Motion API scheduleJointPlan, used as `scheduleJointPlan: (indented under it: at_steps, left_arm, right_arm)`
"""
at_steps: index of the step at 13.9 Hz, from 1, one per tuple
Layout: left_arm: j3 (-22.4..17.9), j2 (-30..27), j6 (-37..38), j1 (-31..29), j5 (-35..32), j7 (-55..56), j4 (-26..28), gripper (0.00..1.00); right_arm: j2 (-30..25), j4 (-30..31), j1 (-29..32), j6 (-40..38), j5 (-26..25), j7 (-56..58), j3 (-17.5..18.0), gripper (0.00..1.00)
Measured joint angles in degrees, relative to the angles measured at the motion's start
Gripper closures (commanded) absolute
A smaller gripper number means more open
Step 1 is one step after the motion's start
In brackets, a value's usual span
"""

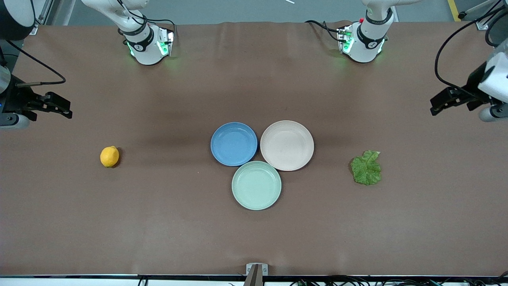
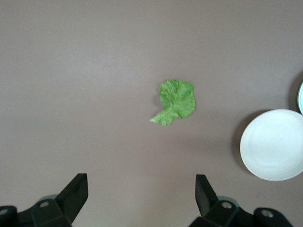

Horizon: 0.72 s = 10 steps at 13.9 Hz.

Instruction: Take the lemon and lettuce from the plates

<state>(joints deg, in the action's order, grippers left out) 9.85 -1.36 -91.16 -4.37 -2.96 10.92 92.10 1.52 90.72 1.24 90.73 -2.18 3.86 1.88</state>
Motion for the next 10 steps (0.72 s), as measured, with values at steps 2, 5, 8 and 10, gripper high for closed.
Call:
scheduleJointPlan:
  at_steps: [2,5,8,10]
  left_arm:
    - [-0.16,-2.7,-0.55,0.54,0.9,0.1,3.21,0.0]
    - [-2.94,-5.28,-1.15,2.81,1.39,-0.05,5.48,0.0]
    - [-4.02,-5.46,-1.45,3.68,1.41,-0.2,5.56,0.0]
    - [-4.07,-5.09,-1.93,3.68,1.41,-0.21,5.43,0.0]
  right_arm:
    - [0.07,-0.79,-0.51,-0.14,0.0,-1.01,0.0,0.0]
    - [0.28,-2.56,-0.39,-0.14,0.0,-1.09,-0.57,0.0]
    - [0.29,-4.27,-0.38,-0.24,0.0,-1.09,-0.8,0.0]
    - [0.32,-4.39,-0.38,-0.25,0.0,-1.09,-0.79,0.0]
